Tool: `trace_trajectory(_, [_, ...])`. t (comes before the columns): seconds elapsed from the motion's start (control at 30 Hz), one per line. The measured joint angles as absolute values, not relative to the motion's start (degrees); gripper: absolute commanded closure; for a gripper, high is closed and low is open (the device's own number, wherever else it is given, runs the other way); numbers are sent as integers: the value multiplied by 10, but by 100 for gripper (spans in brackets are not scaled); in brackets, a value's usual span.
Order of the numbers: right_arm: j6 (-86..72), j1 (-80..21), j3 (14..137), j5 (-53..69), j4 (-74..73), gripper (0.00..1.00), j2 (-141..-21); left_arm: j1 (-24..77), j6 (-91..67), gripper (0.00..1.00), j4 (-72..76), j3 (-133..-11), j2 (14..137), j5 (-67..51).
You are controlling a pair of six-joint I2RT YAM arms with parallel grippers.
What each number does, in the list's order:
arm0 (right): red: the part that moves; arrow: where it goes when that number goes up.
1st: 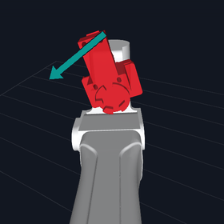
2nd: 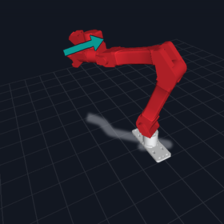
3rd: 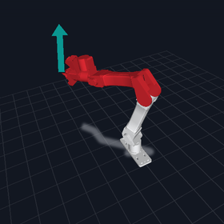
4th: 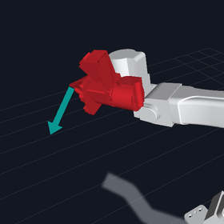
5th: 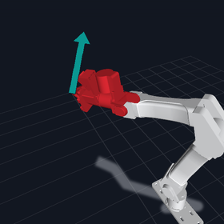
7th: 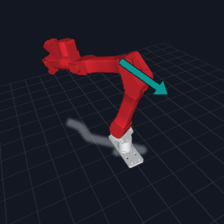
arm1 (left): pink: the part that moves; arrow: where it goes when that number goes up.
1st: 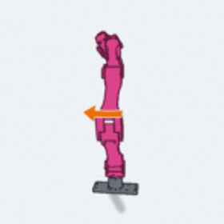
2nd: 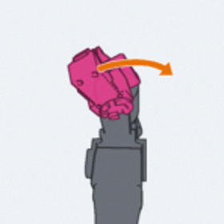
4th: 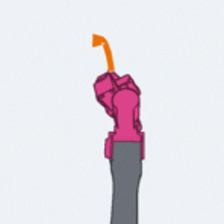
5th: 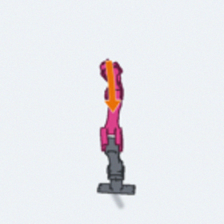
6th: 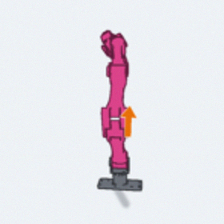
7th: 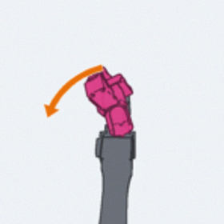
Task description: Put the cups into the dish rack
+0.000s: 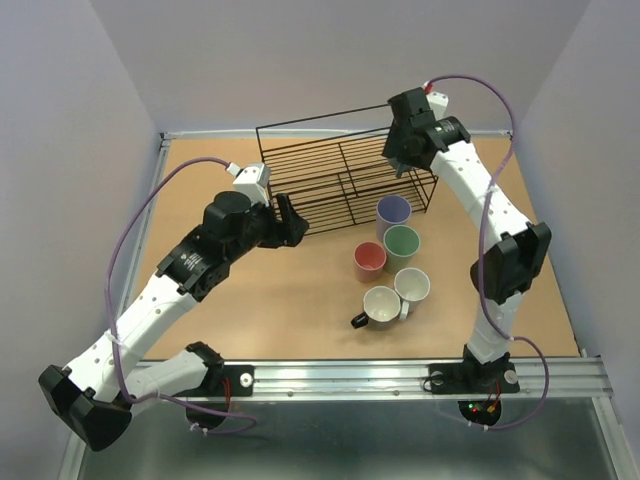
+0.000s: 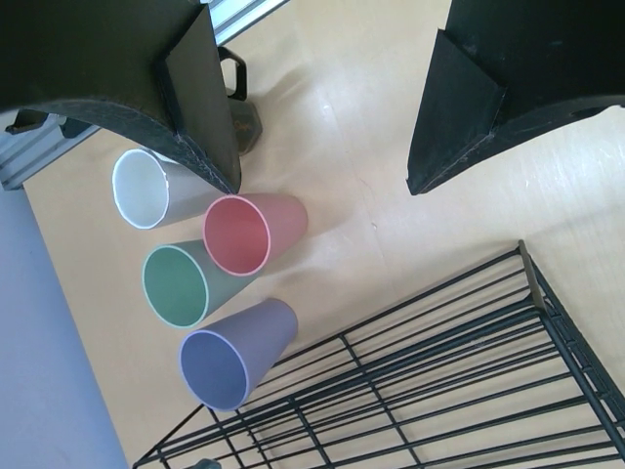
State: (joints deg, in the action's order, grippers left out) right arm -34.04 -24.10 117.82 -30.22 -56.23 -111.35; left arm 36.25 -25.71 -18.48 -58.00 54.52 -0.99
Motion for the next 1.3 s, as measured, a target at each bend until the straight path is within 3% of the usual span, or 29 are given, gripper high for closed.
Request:
trace_trajectory(0.27, [-354,-241,1059,-260,-563,15,-886,374,-241,22,-191,-595,615,-53])
trace_trajectory(0.3, [-359,-241,1034,-251,-563,8,-855,385,-238,22,-193,-595,627,-56])
trace_trajectory(0.5, [-387,-241,878,-205,-567,4,-705,494,-232,25,-199,-602,704,-74])
trace_trajectory(0.77, [-409,-241,812,-183,-582,3,-626,590,-250,26,-209,-630,780,-57])
trace_trajectory(1.2, [-414,-241,797,-164,-602,3,-563,625,-286,29,-206,-673,912,-13])
trace_trajectory(1.3, [-414,-241,796,-161,-609,3,-558,627,-286,34,-204,-690,934,-6])
